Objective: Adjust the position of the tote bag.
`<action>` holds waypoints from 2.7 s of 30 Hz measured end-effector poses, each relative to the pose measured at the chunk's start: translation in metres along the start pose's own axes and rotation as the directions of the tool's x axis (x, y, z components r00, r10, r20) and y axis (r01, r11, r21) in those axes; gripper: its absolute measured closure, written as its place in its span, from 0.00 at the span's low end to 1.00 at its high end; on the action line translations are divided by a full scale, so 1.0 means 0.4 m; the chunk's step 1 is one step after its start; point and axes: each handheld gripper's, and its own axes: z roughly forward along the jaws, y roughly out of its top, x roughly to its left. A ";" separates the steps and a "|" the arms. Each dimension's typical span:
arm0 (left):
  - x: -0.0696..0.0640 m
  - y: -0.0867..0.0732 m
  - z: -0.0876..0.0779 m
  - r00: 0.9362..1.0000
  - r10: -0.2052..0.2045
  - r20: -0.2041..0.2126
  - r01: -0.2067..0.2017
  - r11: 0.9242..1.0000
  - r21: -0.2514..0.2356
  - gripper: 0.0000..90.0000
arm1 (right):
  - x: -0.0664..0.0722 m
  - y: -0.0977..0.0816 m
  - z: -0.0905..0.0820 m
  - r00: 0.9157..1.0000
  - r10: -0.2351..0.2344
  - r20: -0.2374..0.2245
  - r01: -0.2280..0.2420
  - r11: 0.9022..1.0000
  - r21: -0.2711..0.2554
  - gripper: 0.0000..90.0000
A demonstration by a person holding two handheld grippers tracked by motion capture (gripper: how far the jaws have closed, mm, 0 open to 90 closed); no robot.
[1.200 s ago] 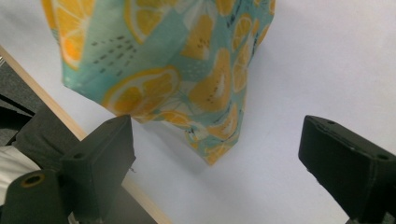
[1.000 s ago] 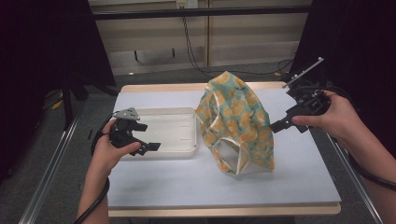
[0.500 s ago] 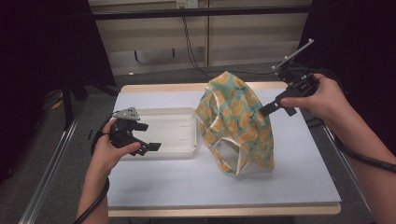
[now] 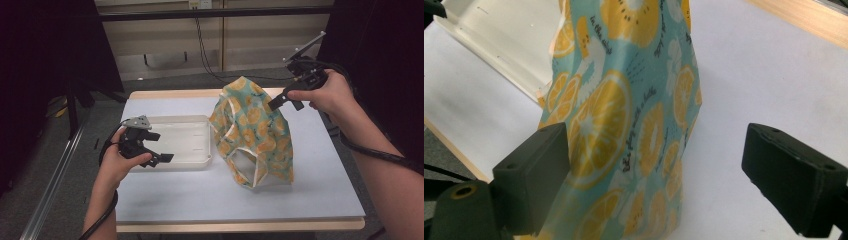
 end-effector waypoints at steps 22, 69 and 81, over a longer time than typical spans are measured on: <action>0.005 -0.005 0.002 1.000 -0.002 -0.011 0.002 1.000 0.014 0.05 | 0.014 0.068 0.091 1.000 0.002 0.005 -0.002 1.000 -0.004 0.50; 0.010 -0.012 0.022 1.000 -0.015 0.005 0.015 0.999 0.035 0.05 | -0.020 0.069 0.091 0.987 -0.154 -0.042 0.158 0.979 0.130 1.00; 0.010 -0.015 0.038 1.000 -0.014 0.017 0.013 0.999 0.053 0.05 | -0.016 0.054 0.068 0.907 -0.384 -0.172 0.406 0.906 0.122 1.00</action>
